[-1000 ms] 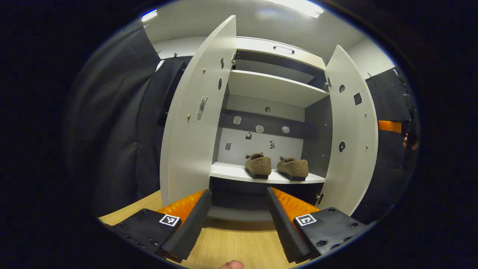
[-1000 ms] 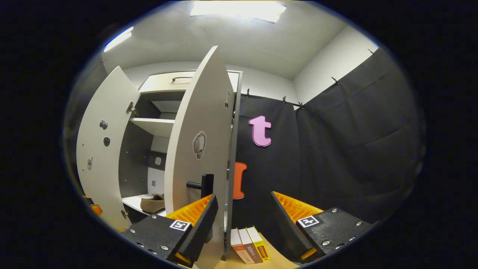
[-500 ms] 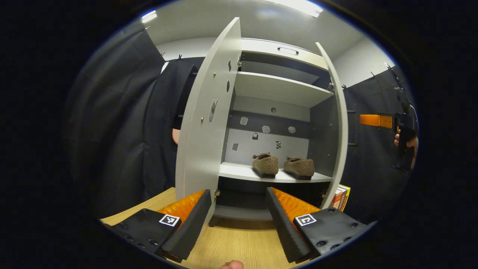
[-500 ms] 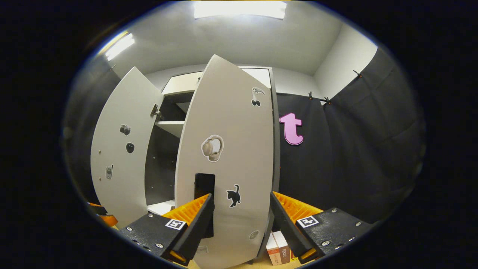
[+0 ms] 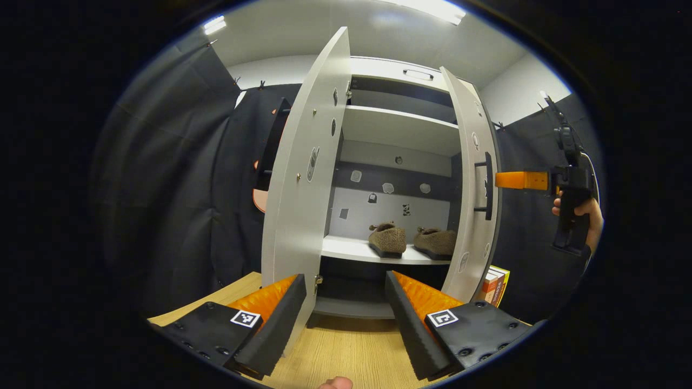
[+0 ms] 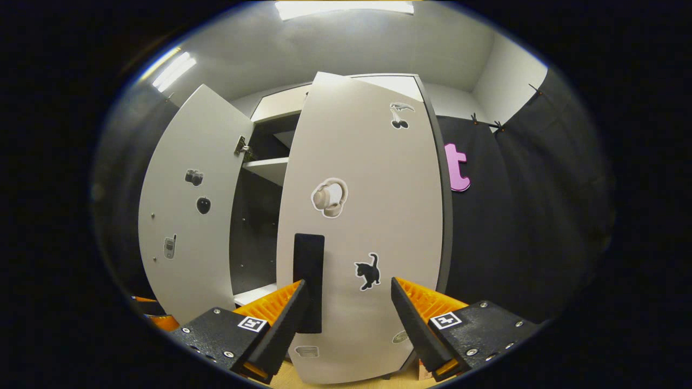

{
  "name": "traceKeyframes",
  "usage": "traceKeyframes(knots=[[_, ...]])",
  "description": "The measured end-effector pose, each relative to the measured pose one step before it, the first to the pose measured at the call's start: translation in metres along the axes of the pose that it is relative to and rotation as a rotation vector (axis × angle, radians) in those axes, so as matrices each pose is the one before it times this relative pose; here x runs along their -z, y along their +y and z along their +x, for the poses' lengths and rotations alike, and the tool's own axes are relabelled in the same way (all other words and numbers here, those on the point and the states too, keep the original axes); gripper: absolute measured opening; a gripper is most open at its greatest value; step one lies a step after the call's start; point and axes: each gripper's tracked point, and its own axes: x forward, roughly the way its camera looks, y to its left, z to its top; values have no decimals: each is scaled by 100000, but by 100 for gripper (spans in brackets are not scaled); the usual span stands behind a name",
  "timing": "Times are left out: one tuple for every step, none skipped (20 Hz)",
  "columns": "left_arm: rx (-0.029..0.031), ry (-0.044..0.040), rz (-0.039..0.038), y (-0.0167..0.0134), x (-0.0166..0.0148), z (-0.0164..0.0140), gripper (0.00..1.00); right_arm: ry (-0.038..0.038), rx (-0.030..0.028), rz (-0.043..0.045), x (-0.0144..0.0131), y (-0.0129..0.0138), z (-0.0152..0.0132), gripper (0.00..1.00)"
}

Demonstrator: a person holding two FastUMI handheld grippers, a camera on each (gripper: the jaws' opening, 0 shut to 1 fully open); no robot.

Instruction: Grab one shoe with the right hand and put it into the shoe cabinet, grab the other shoe with the left hand and put it into the shoe cabinet; then close the right door with the right hand and the left door with the left hand.

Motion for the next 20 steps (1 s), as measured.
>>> traceKeyframes(knots=[[62, -217, 103, -7, -46, -9, 96, 1542, -399, -241, 647, 286, 512, 94], [67, -219, 22, -42, -82, -21, 96, -228, -249, 118, 187, 243, 417, 94], [0, -42, 86, -99, 36, -30, 99, -300, 196, -237, 179, 132, 127, 97], [70, -7, 81, -5, 25, -13, 99, 124, 645, -217, 106, -79, -69, 92], [112, 78, 63, 13, 1, 2, 99, 542, 947, 16, 226, 23, 216, 92], [-80, 134, -7, 14, -2, 59, 99, 503, 1028, 746, 222, -2, 323, 92], [50, 49, -168, -98, 38, 85, 99, 169, 820, 649, 78, 93, 384, 92], [173, -79, -327, -33, -60, 57, 96, 382, 407, 57, 81, 220, 397, 92], [240, -139, -234, -47, -38, 58, 96, 351, 81, -267, 82, 217, 415, 92], [237, -1, -44, -111, -58, -56, 96, 832, 181, -14, 165, 230, 631, 91], [143, -89, 204, -92, 0, 91, 96, 683, 335, 462, 142, 246, 576, 91], [169, -264, 248, -78, -87, -6, 99, 752, 626, 743, 211, 126, 564, 91], [315, -72, 179, -84, -32, 26, 99, 417, 473, 724, 152, 143, 415, 91], [191, 65, 73, -63, -48, -56, 96, 358, 302, 567, 127, 90, 276, 91], [262, -45, -44, -88, -22, 140, 96, -23, 118, 323, 96, 76, 366, 91], [270, -14, -144, -128, -14, -47, 96, -152, 186, 162, 40, 1, 351, 91], [-194, 252, 71, -24, 32, -15, 96, -466, 174, -116, 76, 32, 344, 91], [236, 313, -34, -93, 22, 4, 96, -342, 182, -215, 65, 15, 259, 91], [456, -30, -225, -273, -53, 96, 96, 40, 235, 218, 128, -2, 293, 91], [453, -120, -313, -203, -48, -58, 96, 170, 517, 722, 93, -86, 115, 91]])
